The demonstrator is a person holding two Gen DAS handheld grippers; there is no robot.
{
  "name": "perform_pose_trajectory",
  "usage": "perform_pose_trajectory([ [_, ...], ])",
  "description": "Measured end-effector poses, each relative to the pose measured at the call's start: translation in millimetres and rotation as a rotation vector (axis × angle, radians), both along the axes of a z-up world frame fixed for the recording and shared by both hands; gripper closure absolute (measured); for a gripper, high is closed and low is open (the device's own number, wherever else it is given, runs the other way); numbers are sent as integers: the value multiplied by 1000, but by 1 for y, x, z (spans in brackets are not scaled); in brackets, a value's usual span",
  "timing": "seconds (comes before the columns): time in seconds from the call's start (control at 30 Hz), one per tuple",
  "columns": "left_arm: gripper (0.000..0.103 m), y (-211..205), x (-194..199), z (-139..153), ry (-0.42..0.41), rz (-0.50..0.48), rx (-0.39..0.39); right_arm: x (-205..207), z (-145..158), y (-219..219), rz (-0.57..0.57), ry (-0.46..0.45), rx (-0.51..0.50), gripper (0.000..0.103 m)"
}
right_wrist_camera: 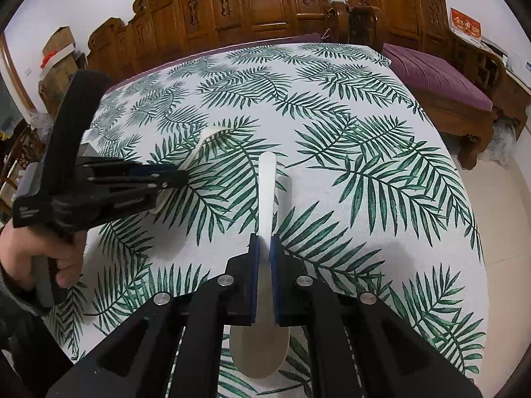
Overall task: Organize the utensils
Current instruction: 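Grasp a white plastic spoon with the right tool while the left grasps the other, then carry both white plastic spoons toward the grey tray with both tools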
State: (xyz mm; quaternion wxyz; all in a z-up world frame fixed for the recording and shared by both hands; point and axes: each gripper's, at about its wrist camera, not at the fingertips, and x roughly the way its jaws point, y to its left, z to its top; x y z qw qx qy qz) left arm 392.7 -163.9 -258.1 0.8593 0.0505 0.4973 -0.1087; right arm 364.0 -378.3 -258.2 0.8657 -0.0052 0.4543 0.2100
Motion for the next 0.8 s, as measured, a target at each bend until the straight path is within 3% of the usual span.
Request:
perform_pose_trajectory([
  [0.07,95,0,1,0,1,5,6,-2,1,0,1,0,4,95],
  [0.27,95,10,-11,11,-3,24,-2,-9,7,13,18,-8,7,95],
  [0.8,95,65,-89,90,-157,56,-47,-38,44,62,73,-72,23,95],
])
